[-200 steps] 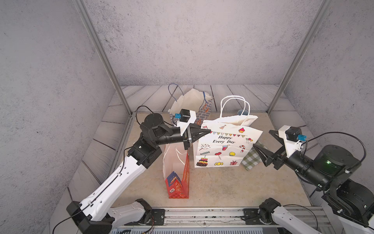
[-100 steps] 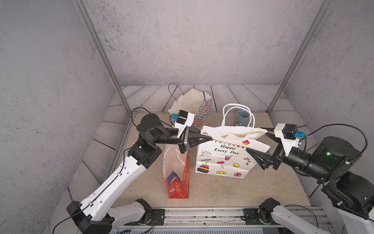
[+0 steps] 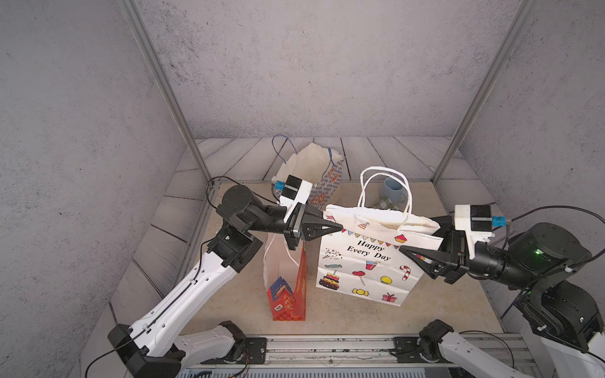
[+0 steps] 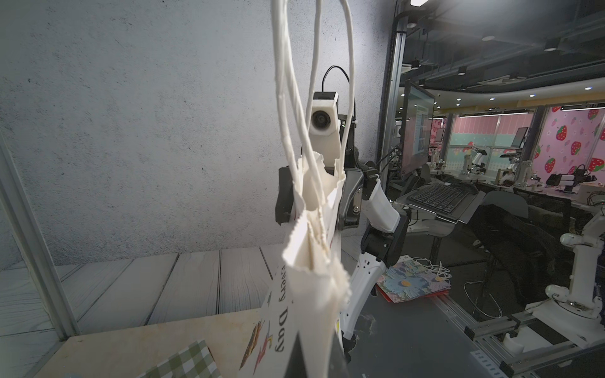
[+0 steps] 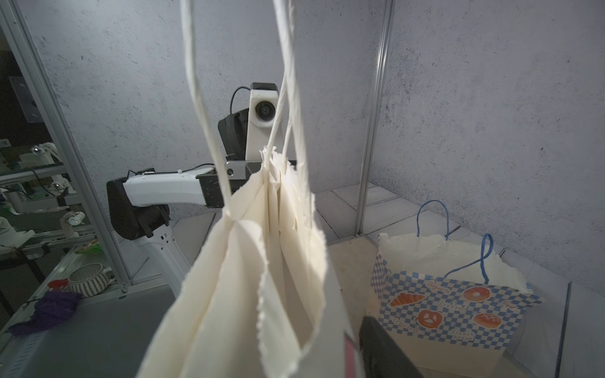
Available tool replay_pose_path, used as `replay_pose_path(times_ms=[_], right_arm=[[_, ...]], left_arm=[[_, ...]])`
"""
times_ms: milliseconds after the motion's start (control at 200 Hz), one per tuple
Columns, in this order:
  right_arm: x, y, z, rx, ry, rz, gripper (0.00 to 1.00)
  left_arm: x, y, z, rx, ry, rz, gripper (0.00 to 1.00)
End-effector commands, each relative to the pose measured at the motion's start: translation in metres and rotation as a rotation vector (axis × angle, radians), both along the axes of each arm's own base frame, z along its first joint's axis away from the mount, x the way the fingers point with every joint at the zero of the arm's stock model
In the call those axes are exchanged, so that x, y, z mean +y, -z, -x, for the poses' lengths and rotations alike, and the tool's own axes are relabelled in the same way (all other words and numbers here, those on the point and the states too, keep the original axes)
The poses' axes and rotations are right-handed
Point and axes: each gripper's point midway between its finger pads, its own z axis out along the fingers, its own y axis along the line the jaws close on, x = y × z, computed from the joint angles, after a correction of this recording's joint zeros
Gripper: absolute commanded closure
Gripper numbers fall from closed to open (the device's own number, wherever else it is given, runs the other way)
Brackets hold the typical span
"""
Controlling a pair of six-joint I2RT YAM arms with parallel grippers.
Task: Put away the paper bag
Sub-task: Press the paper bag.
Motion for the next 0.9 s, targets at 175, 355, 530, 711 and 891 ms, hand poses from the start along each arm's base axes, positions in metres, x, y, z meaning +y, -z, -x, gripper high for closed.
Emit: replay_pose_path(times_ms=[175, 355, 530, 711, 891], right_arm=[[0.004, 0.005, -0.006, -0.006, -0.005, 0.028, 0.7], [0.0, 0.007, -0.018, -0.026, 0.069, 0.039, 0.94], [-0.005, 0.003, -0.026, -0.047, 0.127, 0.02, 1.0], [-0.007, 0.002, -0.035, -0.057, 0.168, 0.013, 1.0], [-0.002, 0.0, -0.036, -0.058, 0.146, 0.001, 0.99]], left_arm=[[-0.001, -0.006, -0.002, -0.001, -0.023, 0.005, 1.0], [-0.004, 0.0, -0.014, 0.024, -0.089, -0.02, 0.92], [-0.008, 0.009, -0.03, 0.075, -0.163, -0.034, 0.33], [-0.015, 0.019, -0.04, 0.159, -0.156, -0.048, 0.21], [-0.021, 0.033, -0.047, 0.2, -0.156, -0.074, 0.2]])
